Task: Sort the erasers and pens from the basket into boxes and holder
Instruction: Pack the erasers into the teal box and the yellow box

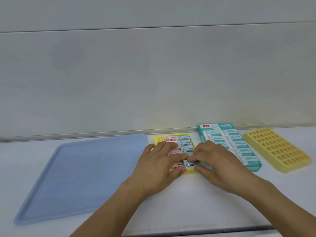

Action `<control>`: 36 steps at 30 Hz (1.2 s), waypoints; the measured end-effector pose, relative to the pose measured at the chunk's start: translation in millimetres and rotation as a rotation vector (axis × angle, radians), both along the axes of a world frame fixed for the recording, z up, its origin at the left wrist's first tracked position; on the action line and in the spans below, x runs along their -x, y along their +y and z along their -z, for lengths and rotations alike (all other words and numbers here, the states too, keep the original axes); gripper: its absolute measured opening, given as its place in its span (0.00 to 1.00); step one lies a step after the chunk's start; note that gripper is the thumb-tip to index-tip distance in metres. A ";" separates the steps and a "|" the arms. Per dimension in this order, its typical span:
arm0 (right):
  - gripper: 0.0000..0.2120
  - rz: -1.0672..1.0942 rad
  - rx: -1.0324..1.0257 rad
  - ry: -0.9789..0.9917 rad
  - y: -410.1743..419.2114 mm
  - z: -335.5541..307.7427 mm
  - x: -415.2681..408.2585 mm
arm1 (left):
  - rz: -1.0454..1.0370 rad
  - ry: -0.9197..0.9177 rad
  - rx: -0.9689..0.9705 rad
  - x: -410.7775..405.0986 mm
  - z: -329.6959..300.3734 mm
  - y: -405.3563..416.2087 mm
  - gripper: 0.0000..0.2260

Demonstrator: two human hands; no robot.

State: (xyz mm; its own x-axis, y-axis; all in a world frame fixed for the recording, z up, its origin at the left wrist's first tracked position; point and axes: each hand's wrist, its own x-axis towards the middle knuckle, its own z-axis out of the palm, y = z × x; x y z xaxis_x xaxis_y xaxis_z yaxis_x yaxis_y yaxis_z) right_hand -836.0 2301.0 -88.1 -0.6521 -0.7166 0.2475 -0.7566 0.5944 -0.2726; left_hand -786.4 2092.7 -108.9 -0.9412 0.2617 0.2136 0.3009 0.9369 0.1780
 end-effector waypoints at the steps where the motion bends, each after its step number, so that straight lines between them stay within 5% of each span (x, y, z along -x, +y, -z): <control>1: 0.09 0.005 0.007 -0.007 0.6 0.4 -0.6 | -0.001 -0.006 -0.003 -1.0 0.1 0.1 0.25; 8: 0.09 0.042 -0.023 0.120 -2.0 2.6 -9.1 | -0.011 -0.050 -0.005 -5.5 4.4 -0.1 0.28; 19: 0.14 0.021 -0.028 -0.063 8.9 -5.1 -11.3 | -0.028 -0.041 -0.045 -10.4 3.4 11.2 0.32; 23: 0.12 0.106 0.030 -0.091 3.2 -3.3 -19.6 | -0.127 0.240 -0.104 -17.1 15.1 9.9 0.19; 28: 0.08 0.055 0.025 -0.130 -17.2 -10.7 -33.8 | -0.143 0.264 -0.116 -2.4 1.8 -16.9 0.06; 33: 0.12 0.070 0.217 -0.171 -22.4 -14.6 -12.1 | -0.208 0.148 -0.311 -9.1 -3.9 -19.3 0.18; 36: 0.15 -0.001 0.140 -0.140 -18.6 -15.4 8.3 | -0.166 0.056 -0.295 -16.9 -4.1 -4.3 0.25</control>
State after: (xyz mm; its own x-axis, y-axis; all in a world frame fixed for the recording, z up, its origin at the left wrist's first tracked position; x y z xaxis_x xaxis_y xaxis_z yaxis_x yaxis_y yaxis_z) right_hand -844.3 2282.4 -72.6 -0.6861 -0.6826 0.2517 -0.7063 0.5421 -0.4552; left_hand -769.5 2088.4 -104.9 -0.9505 0.0250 0.3098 0.1654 0.8847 0.4359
